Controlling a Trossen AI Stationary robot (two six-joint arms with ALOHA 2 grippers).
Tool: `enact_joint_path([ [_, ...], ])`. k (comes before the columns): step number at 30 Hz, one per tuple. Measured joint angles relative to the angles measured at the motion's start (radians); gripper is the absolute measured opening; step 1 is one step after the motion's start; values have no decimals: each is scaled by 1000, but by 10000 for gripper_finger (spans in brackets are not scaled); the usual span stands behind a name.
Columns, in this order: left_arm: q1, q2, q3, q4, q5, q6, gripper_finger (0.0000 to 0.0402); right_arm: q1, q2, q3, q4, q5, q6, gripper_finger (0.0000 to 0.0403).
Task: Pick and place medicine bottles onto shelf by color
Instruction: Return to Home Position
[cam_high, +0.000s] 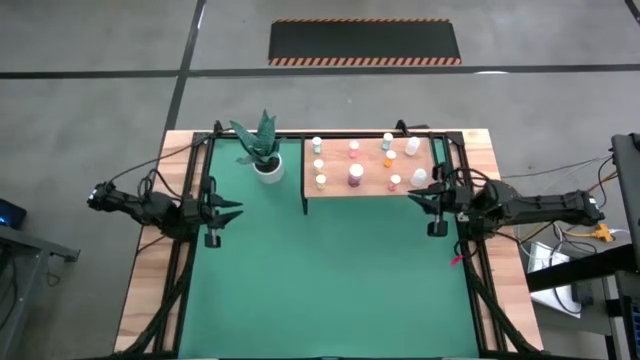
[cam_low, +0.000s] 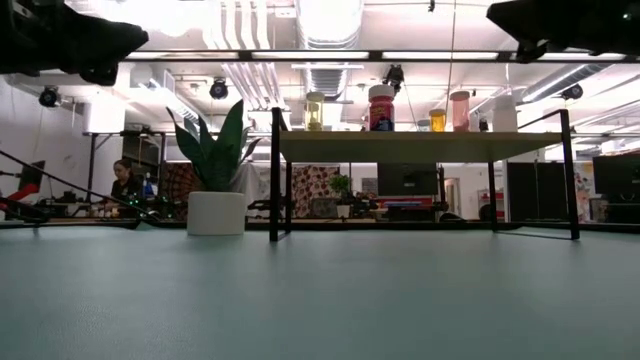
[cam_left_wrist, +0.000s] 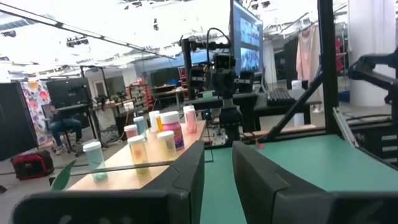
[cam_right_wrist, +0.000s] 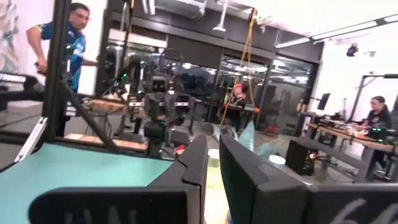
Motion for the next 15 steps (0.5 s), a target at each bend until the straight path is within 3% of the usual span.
enact_joint_path([
  [12,0,4,-5,3,-2,4,65,0,-264,-17,-242,11,31,31],
  [15,-1,8,-5,3,-2,4,65,0,-266,-35,-250,8,35,31],
])
